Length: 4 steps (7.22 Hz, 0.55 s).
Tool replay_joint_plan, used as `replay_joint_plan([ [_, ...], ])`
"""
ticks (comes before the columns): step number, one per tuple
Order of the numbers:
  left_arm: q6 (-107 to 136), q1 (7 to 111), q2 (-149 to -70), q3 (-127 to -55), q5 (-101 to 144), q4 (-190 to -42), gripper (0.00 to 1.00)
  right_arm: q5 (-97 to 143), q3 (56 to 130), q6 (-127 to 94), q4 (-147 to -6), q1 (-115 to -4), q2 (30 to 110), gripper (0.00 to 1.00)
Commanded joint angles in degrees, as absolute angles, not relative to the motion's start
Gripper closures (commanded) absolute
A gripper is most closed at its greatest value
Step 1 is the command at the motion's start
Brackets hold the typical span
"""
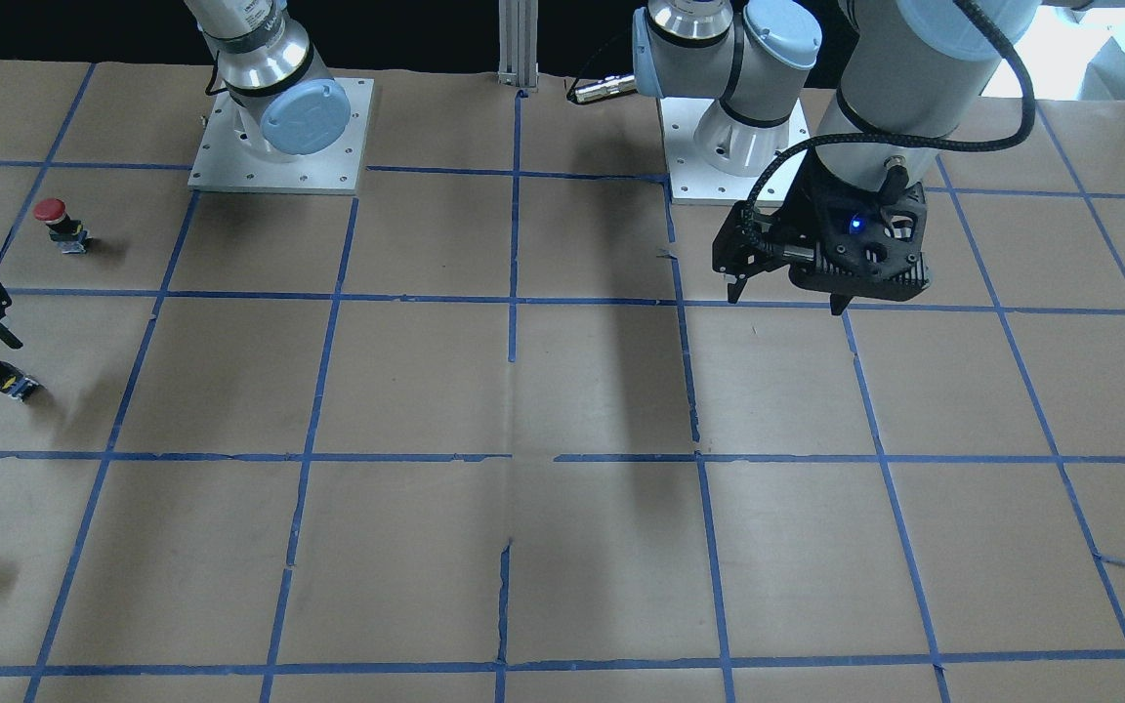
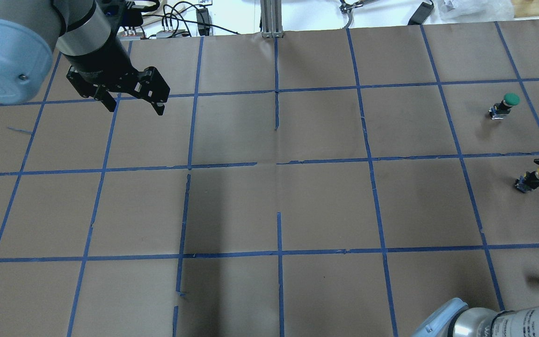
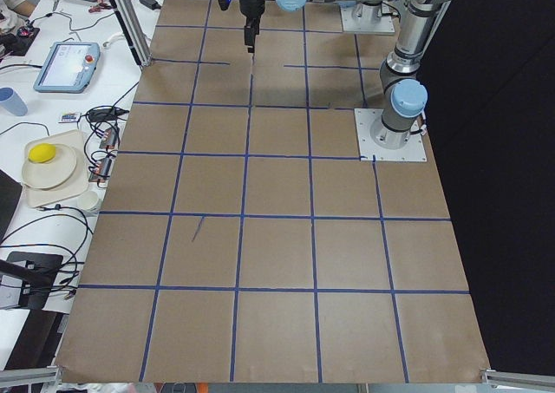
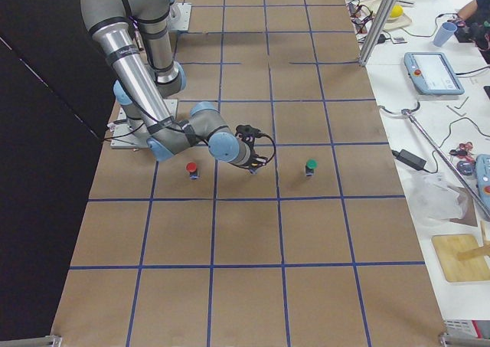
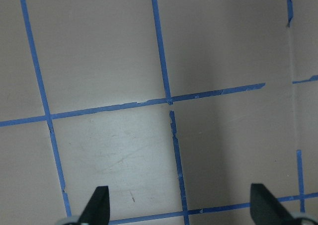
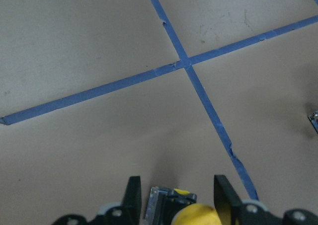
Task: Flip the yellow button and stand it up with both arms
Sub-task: 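Lower the button with the right gripper and stand it upright on the table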
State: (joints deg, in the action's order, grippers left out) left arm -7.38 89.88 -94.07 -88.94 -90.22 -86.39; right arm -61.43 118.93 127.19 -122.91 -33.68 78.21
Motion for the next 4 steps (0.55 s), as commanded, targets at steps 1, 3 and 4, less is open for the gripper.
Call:
replay_joint_plan([
  [1, -7.2, 90.0, -94.7, -88.1, -90.1, -86.4, 0.00, -61.7, 119.4, 126.9, -122.3, -33.7, 78.4, 0.26],
  [3, -7.2, 90.2, -94.6, -88.0, -90.3, -86.3, 0.00, -64.6, 118.8, 118.4, -121.3, -33.7, 79.4, 0.01],
  [4, -7.3, 90.1, -94.0, -87.9, -90.1, -86.3, 0.00, -67.8, 118.3, 110.4, -119.3, -34.3, 82.8, 0.01],
])
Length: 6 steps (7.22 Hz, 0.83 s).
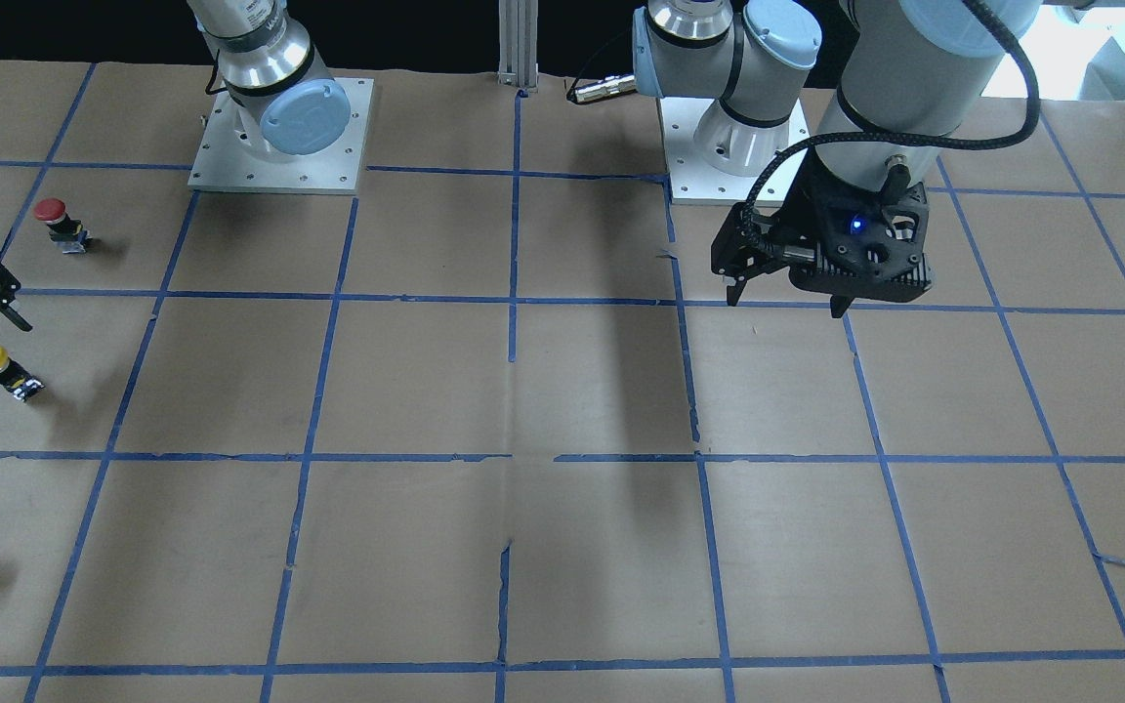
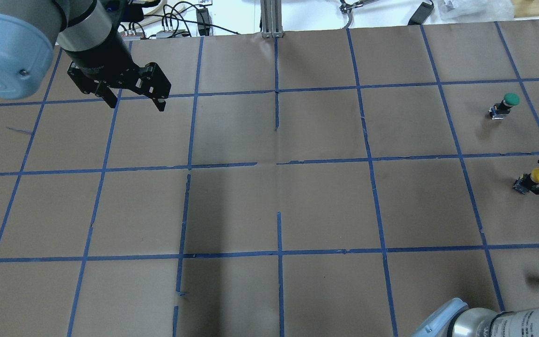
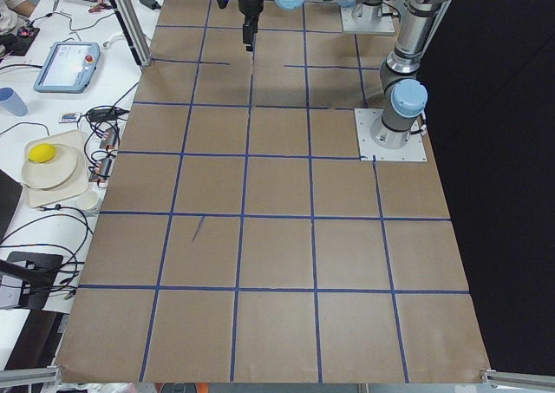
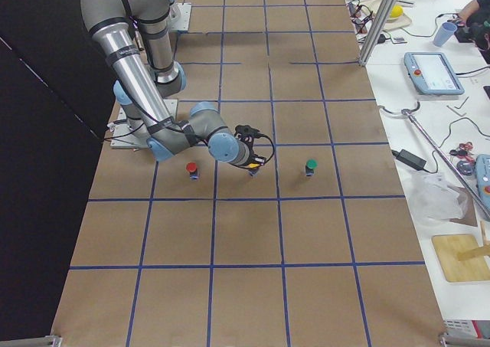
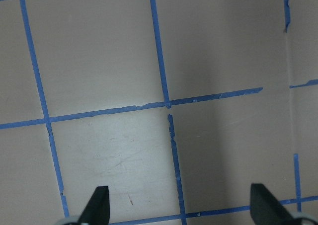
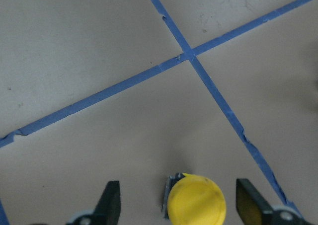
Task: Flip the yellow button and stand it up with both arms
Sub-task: 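Open the right gripper and lift it off the standing button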
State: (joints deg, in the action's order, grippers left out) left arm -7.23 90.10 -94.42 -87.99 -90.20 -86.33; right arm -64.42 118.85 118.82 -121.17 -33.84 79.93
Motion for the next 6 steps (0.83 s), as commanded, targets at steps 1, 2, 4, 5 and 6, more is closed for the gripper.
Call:
replay_joint_plan([
  [1, -7.3, 90.2, -94.4, -88.0, -90.1, -86.4, 0.00, -68.4, 118.1, 102.6, -116.9, -34.5, 87.8, 0.01],
  [2, -7.3, 90.2, -94.0, -88.0, -90.0, -86.4, 0.00, -70.6, 118.1, 91.9, -114.4, -35.8, 92.5, 0.01],
  [4, -7.3, 90.2, -94.7, -88.0, -89.9, -86.3, 0.00, -77.5, 114.1, 69.6, -107.7, -44.4, 97.5, 0.00],
  [5, -7.6, 90.1, -94.1, -87.9, -89.9, -86.3, 0.00, -79.7, 108.9, 55.9, -100.1, -49.3, 98.2, 0.00],
  [6, -7.6, 90.2, -94.1, -87.9, -89.8, -86.3, 0.00, -79.8, 103.2, 41.5, -93.5, -54.0, 98.0, 0.00],
])
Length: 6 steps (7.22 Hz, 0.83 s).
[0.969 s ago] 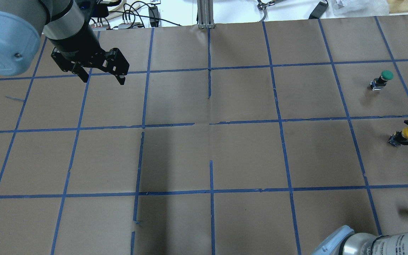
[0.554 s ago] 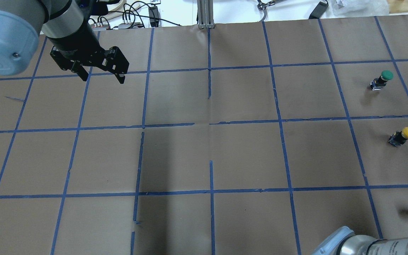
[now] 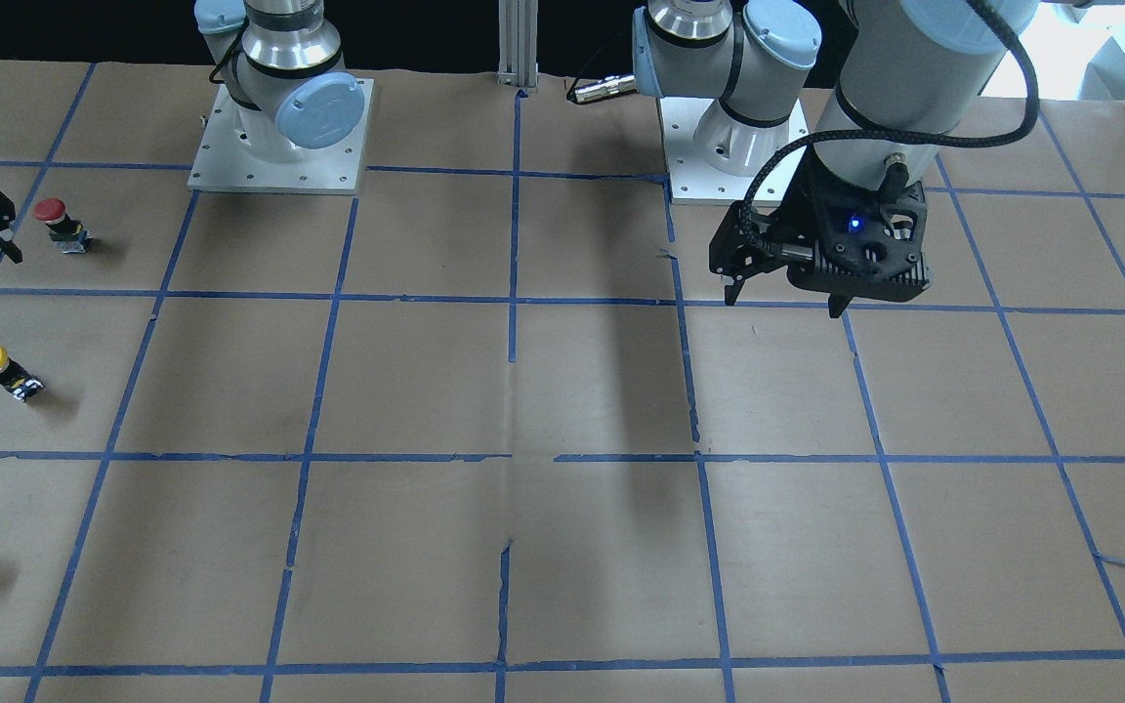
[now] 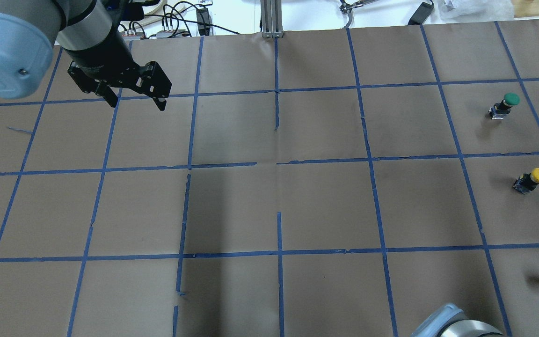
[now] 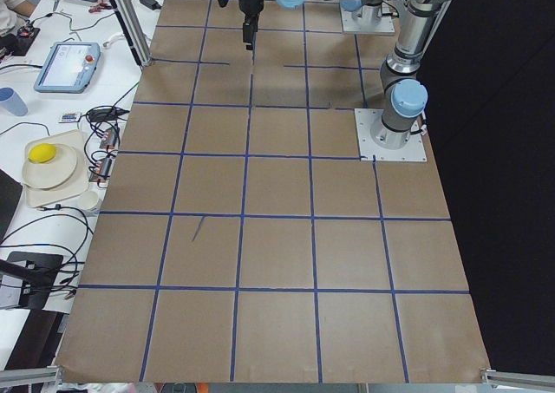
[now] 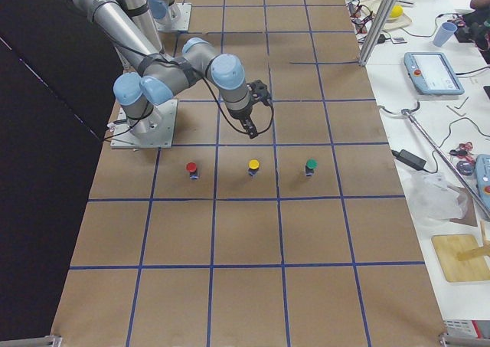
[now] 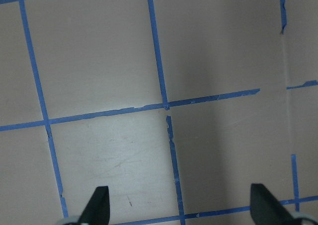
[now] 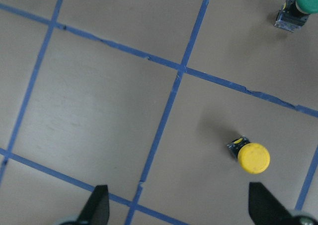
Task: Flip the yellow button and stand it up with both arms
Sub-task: 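Open the right gripper and lift it off the standing button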
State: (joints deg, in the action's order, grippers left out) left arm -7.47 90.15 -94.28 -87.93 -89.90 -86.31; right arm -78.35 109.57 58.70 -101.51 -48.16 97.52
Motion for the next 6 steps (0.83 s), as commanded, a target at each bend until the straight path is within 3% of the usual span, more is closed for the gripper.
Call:
replay_joint_plan([
  [1, -7.5, 90.1, -94.1, -87.9, -89.8, -86.4, 0.00, -80.0, 99.7, 29.5, -90.7, -58.0, 97.8, 0.00],
  [3, -7.6, 90.2, -94.1, -88.0, -89.8, -86.4, 0.00, -80.4, 95.8, 10.8, -88.4, -67.6, 97.9, 0.00],
  [6, -7.6, 90.1, -93.9, -88.4, -89.8, -86.3, 0.00, -88.2, 96.2, -11.4, -88.5, -83.9, 97.7, 0.00],
])
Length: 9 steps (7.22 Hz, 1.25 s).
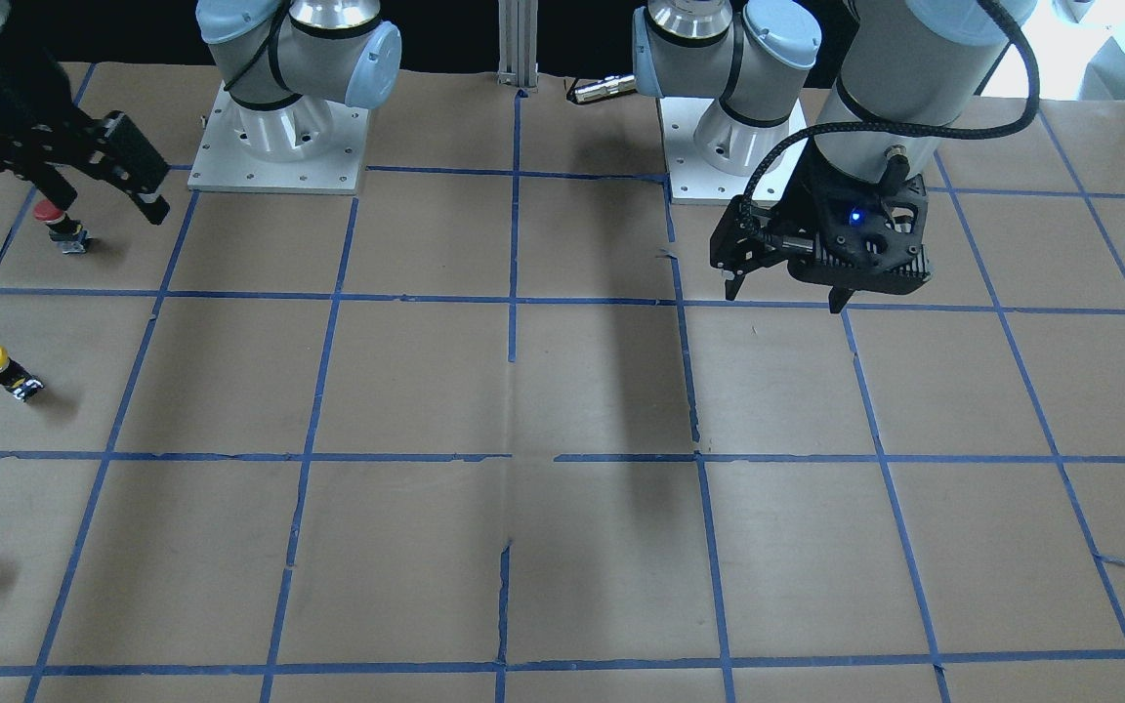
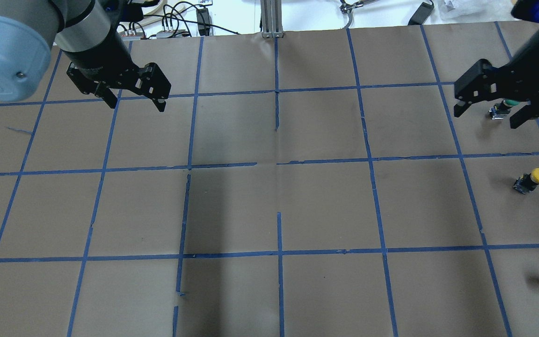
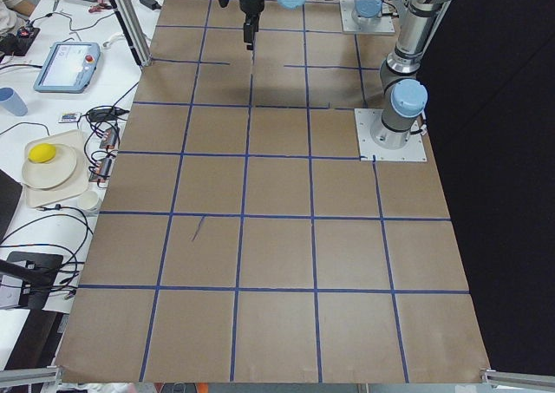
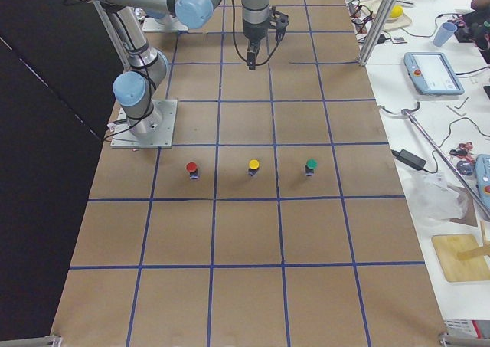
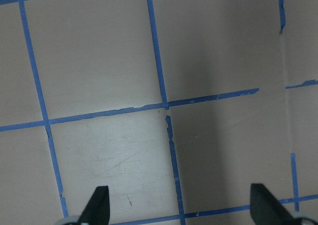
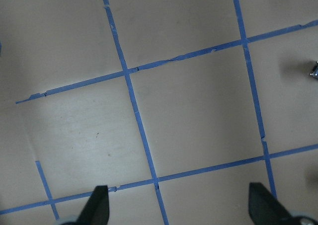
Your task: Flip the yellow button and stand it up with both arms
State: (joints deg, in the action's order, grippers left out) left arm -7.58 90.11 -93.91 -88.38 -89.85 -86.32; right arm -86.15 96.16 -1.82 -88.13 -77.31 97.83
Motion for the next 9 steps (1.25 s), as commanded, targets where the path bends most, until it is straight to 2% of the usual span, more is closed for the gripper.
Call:
replay_joint_plan([
  [1, -7.8, 90.1, -93.9, -88.4, -89.8, -86.3, 0.00, -88.2, 96.2, -11.4, -89.5, -86.0, 97.5, 0.00],
  [4, -8.1, 90.1, -93.8, -88.5, -89.8, -86.3, 0.00, -94.1, 96.3, -11.7, -88.5, -91.8, 97.6, 0.00],
  [9, -8.4, 89.7, -93.8, -88.7, -89.8, -86.3, 0.00, -89.2, 96.0, -11.9, -86.7, -88.1, 98.7, 0.00],
])
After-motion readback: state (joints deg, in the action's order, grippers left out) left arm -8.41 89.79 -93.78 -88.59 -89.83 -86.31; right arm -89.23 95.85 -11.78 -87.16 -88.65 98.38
